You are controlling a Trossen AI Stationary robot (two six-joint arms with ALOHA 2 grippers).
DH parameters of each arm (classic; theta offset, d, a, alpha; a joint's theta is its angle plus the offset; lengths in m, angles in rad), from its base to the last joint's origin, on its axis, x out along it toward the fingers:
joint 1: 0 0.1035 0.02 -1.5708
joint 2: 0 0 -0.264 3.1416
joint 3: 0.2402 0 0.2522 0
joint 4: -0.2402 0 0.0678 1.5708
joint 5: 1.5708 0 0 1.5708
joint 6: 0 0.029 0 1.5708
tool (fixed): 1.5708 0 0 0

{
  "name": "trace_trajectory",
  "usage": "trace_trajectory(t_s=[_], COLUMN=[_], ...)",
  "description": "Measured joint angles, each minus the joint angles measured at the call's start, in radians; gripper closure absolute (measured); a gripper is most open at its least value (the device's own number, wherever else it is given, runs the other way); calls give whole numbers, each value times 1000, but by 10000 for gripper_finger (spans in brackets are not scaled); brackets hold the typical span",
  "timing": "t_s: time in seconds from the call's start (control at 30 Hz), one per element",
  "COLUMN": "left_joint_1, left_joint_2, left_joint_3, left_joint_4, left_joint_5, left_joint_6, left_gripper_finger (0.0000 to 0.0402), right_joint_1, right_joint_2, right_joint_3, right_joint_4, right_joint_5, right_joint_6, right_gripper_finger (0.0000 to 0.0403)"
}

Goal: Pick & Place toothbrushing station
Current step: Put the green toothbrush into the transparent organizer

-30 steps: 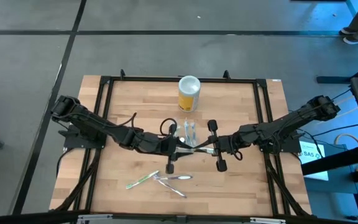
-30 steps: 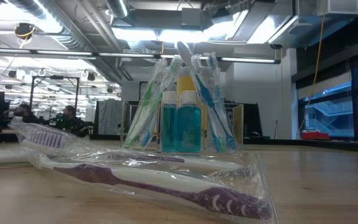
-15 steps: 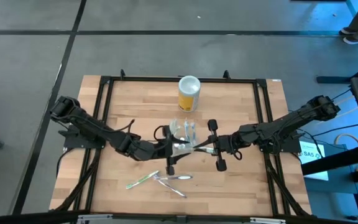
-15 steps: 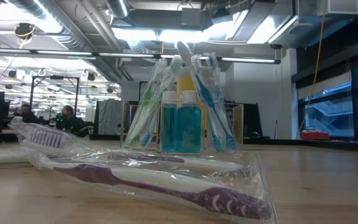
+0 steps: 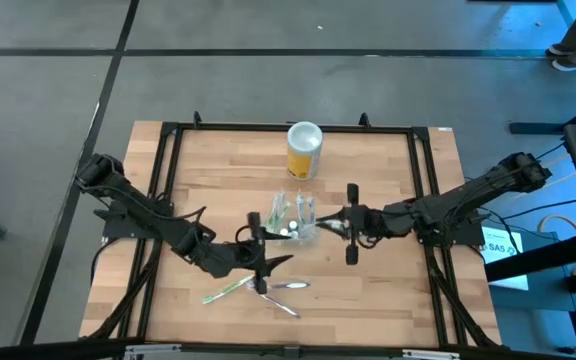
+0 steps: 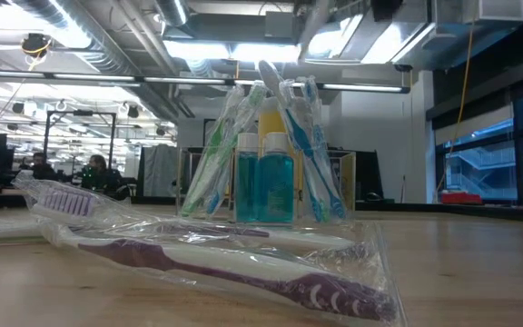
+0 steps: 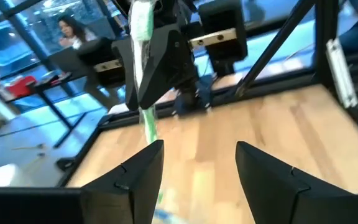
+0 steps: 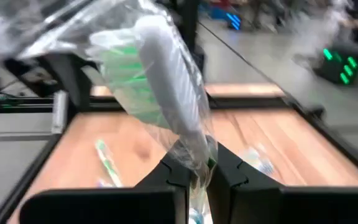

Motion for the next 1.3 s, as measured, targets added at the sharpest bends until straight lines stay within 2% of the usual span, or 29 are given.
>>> trace_trajectory(t_s=[0.1, 0.23, 0.4, 0.57, 0.77, 1.03, 1.3], left_joint_1=[-21, -30, -23, -14, -14, -17, -23], left_joint_2=[-24, -75, -138, -179, -190, -190, -190], left_joint_3=[0, 0, 0, 0, 0, 0, 0], left_joint_4=[-81, -196, -370, -499, -565, -588, -634], left_joint_5=[-58, -66, -63, -49, -45, 30, 31], left_joint_6=[-45, -155, -284, -385, -439, -474, -513], left_gripper_finger=[205, 205, 206, 206, 206, 208, 208], right_joint_1=[-10, -41, -51, -63, -116, -166, -191], right_joint_2=[-16, -10, 35, 101, 175, 267, 341], right_joint_3=[0, 30, 131, 250, 272, 272, 272], right_joint_4=[-74, -197, -339, -561, -574, -578, -578], right_joint_5=[40, 41, 43, 50, -55, -109, -134], right_joint_6=[87, 196, 267, 383, 448, 489, 526], right_gripper_finger=[378, 378, 378, 378, 378, 378, 378])
